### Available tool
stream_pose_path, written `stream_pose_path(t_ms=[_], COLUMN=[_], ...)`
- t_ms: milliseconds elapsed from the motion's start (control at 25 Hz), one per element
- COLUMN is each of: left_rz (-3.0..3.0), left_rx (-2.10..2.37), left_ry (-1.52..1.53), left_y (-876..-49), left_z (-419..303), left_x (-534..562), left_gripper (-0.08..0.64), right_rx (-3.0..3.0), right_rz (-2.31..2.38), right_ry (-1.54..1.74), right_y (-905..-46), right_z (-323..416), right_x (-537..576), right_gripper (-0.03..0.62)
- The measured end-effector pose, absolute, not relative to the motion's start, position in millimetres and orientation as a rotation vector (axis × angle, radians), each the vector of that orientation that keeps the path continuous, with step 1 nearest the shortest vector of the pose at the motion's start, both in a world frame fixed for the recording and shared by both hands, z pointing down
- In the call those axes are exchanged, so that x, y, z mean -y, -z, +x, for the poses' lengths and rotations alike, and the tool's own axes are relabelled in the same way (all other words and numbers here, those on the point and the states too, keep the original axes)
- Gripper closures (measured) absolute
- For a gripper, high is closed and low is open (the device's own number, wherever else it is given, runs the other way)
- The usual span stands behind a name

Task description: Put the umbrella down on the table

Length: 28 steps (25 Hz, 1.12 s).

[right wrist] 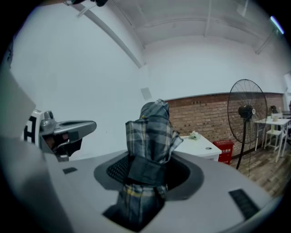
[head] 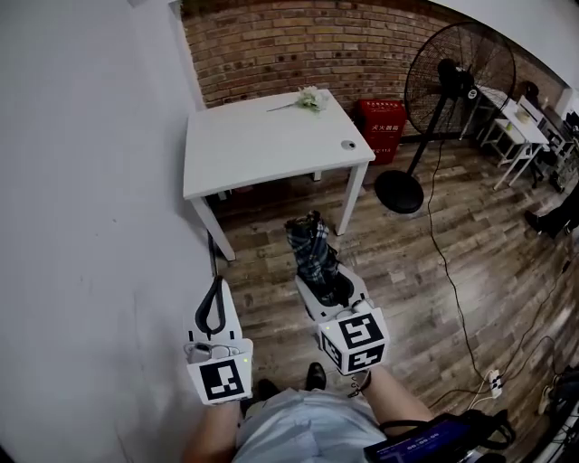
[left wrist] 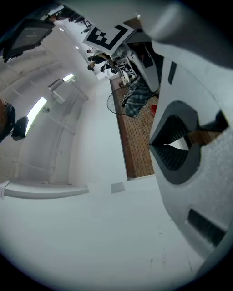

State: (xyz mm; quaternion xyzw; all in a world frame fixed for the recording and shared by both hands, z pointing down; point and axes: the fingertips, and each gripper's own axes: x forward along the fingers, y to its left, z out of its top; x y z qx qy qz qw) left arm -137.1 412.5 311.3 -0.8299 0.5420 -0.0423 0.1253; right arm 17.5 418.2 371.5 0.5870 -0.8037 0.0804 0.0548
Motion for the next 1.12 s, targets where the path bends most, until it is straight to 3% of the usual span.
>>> stream_pose_path(t_ms=[520, 1120], left_rz=[-2.337, -2.351], left_rx=[-1.591, -1.658], left_ry=[0.198, 0.226], left_y=[-316.0, -331.8], left_z=[-87.8, -106.6], left_x=[-401.3, -298.7], left_gripper=[0.554, 0.554], right_rx=[2.425, 2.408], right_rz=[1.805, 1.746], right_ry=[-0.243, -0.276], right_y=[-377.0, -398.8], right_z=[86.1, 71.0], right_x=[-406.1, -303.1], right_gripper=[0.383, 0.383])
